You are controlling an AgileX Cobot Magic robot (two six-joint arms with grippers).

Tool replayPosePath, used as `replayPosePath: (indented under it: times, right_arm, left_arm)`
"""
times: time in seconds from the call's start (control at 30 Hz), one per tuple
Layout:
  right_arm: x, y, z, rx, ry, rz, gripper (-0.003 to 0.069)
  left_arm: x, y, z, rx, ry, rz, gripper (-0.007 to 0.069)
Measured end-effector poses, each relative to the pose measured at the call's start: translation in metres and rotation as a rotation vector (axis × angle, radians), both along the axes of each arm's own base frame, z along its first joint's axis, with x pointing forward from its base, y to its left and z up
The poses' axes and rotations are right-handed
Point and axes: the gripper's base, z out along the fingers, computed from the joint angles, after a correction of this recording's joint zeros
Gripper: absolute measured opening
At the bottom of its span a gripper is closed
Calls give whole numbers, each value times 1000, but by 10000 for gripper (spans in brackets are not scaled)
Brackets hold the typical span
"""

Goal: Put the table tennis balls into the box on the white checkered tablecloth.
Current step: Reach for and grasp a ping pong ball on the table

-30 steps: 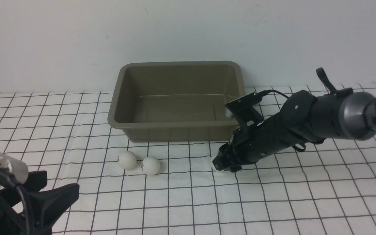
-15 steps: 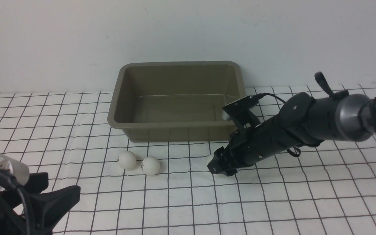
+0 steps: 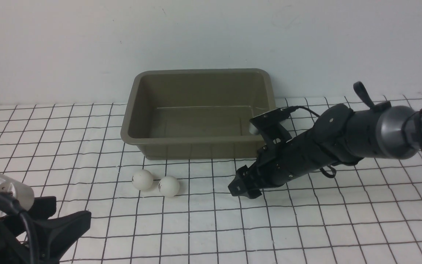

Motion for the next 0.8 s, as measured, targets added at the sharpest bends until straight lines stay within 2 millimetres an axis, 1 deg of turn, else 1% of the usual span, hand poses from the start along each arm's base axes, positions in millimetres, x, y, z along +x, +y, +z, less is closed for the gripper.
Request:
replayPosePath:
  times: [0.07,0.17,0.23,0.43,0.5,0.57,0.63,0.67,0.7,0.8]
  right_arm:
    - [0,0,0,-1,-3,-2,456]
    - [0,0,0,-1,-2,-2,358]
    - [0,0,0,-1,-2,0,326]
    - [-1,0,0,-10,-15,32,329]
    - [-2,0,5,-16,-26,55,329]
    - [-5,-2,15,-27,-51,84,329]
    - [-9,-4,34,-40,-84,107,329]
    - [-13,-7,50,-45,-106,119,329]
    - [-17,-9,59,-56,-118,138,329]
    - [-30,-15,99,-55,-196,166,329]
  left_arm:
    - [0,0,0,0,0,0,436]
    - [0,0,0,-1,0,0,436]
    - [0,0,0,-1,0,0,436]
    - [0,0,0,-1,0,0,436]
    - [0,0,0,-1,0,0,436]
    - [0,0,0,-1,0,0,436]
    - [0,0,0,-1,0,0,436]
    - [0,0,0,-1,0,0,436]
    - [0,0,0,-1,0,0,436]
    - [0,0,0,-1,0,0,436]
